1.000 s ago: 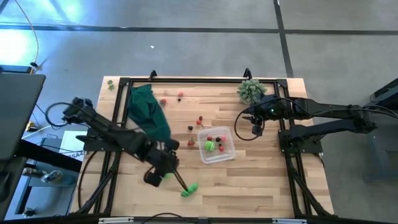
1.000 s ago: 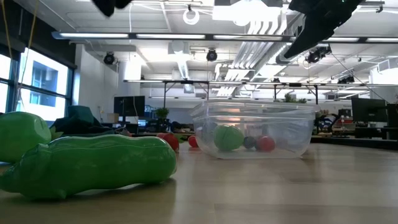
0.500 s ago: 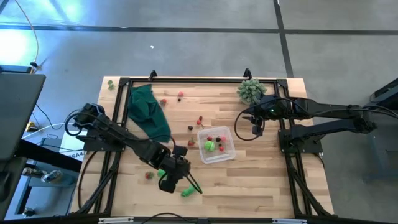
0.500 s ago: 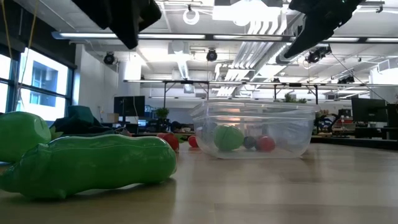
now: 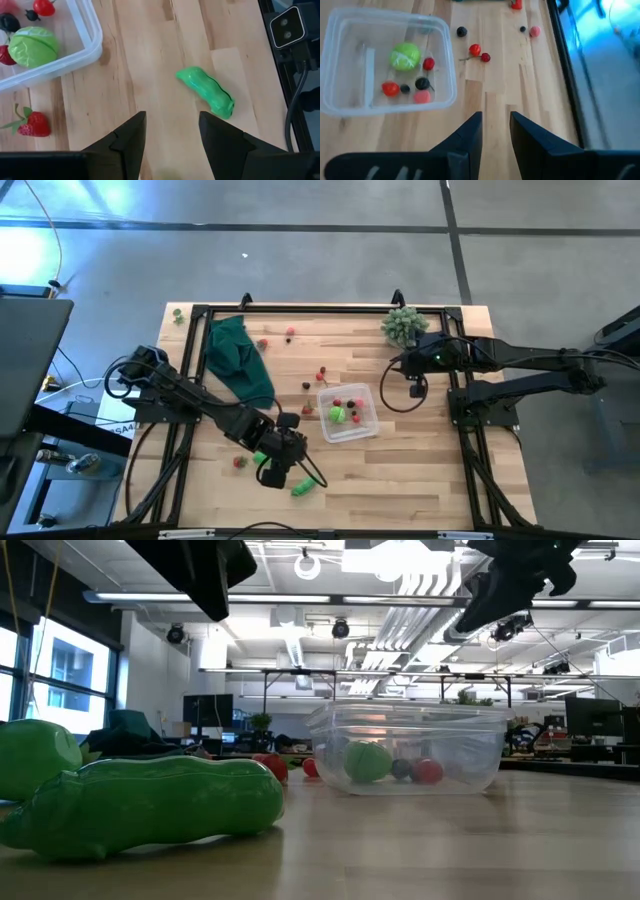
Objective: Pick and placing Produce into tupperware
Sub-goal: Put the green peas into the container
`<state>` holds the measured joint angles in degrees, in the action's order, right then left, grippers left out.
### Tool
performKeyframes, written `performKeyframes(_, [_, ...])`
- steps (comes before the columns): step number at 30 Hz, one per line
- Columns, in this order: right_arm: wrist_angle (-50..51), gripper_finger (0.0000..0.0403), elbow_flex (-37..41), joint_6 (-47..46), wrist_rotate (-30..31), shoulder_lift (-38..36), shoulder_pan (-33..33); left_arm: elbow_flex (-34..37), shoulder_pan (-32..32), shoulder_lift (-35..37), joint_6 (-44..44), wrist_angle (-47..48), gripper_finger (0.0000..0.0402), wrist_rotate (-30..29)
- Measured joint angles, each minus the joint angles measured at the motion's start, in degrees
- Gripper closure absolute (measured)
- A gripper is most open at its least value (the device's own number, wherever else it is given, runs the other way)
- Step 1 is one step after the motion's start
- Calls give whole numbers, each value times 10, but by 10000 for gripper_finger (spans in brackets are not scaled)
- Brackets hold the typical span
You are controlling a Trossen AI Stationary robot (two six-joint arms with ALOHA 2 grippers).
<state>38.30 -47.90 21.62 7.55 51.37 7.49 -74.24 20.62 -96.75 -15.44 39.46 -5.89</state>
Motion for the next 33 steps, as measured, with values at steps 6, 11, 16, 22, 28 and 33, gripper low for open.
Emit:
performKeyframes(6, [-3, 313, 0, 41, -12, 0, 0, 1, 0, -9, 1, 1, 229, -1])
performKeyframes(11, [-26, 313, 0, 43, -134, -2, 0, 1, 0, -18, -1, -1, 229, -2])
performKeyframes(16, [-17, 313, 0, 13, -180, -1, 0, 1, 0, -24, 0, 2, 229, -2])
performKeyframes(22, [2, 313, 0, -16, -181, -1, 0, 0, 0, -48, 0, -12, 229, 12])
performKeyframes(28, [2, 313, 0, -80, -171, -1, 0, 0, 0, -49, -67, -10, 229, 14])
performKeyframes(33, [2, 313, 0, -112, -171, -1, 0, -7, 0, -49, -98, -10, 229, 33])
